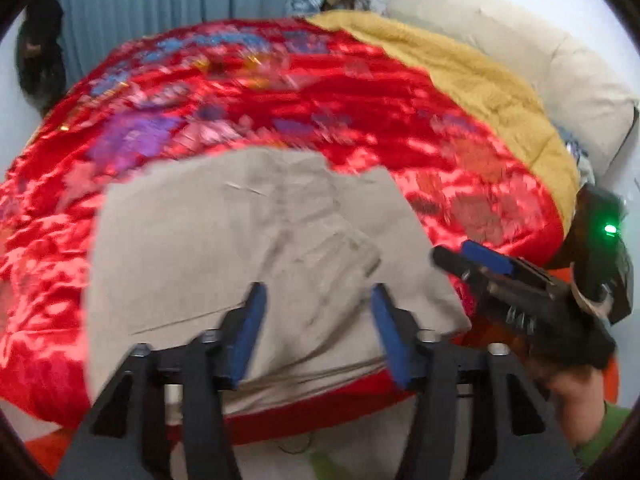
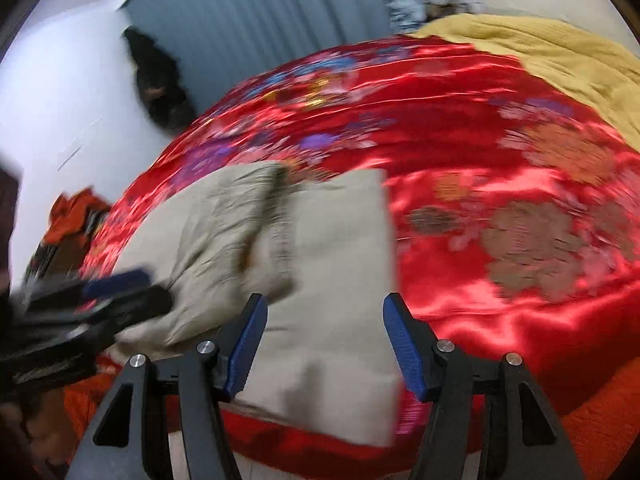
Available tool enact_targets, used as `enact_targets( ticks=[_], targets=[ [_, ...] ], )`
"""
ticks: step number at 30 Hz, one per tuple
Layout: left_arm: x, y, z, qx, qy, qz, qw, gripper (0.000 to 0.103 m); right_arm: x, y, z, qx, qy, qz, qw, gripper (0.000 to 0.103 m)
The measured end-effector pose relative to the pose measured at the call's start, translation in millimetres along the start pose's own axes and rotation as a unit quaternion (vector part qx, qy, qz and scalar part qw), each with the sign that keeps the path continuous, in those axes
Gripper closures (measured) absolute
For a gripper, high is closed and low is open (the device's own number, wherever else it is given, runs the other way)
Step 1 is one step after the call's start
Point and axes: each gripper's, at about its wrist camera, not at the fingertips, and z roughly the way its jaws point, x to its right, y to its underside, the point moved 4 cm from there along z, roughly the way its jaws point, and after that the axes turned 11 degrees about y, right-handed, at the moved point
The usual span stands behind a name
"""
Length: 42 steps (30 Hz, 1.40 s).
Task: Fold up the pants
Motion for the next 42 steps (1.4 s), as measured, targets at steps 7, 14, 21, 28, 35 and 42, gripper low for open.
enact_targets(
  ticks=[7, 14, 21, 28, 35, 42],
  targets=[
    [-102, 16, -67, 0.093, -0.106, -0.101, 0.9849, 0.026, -6, -9, -1, 0.002, -0.076, 0.018, 0.997, 0.042],
    [-140, 64, -16, 0.033, -0.115, -0.141, 0.9829, 0.075, -75, 12, 10, -0.077, -0.166, -0.053, 0.982, 0.048],
    [-139, 63, -16, 0.038, -0.121, -0.12, 0.9845, 0.077, -83, 15, 32, -0.129, -0.14, -0.032, 0.981, 0.076],
    [-97, 43, -27, 0.066, -0.108, -0.061, 0.99, 0.081, -127, -37, -17, -0.016, -0.1, -0.171, 0.98, 0.098],
    [-86, 45, 24, 0.015, -0.125, -0.024, 0.9918, 0.086, -103, -20, 41, -0.077, -0.058, -0.236, 0.967, 0.092],
    [-88, 48, 24, 0.018, -0.116, -0.03, 0.9926, 0.086, -72, -40, 36, -0.101, -0.134, -0.234, 0.958, 0.061]
  ],
)
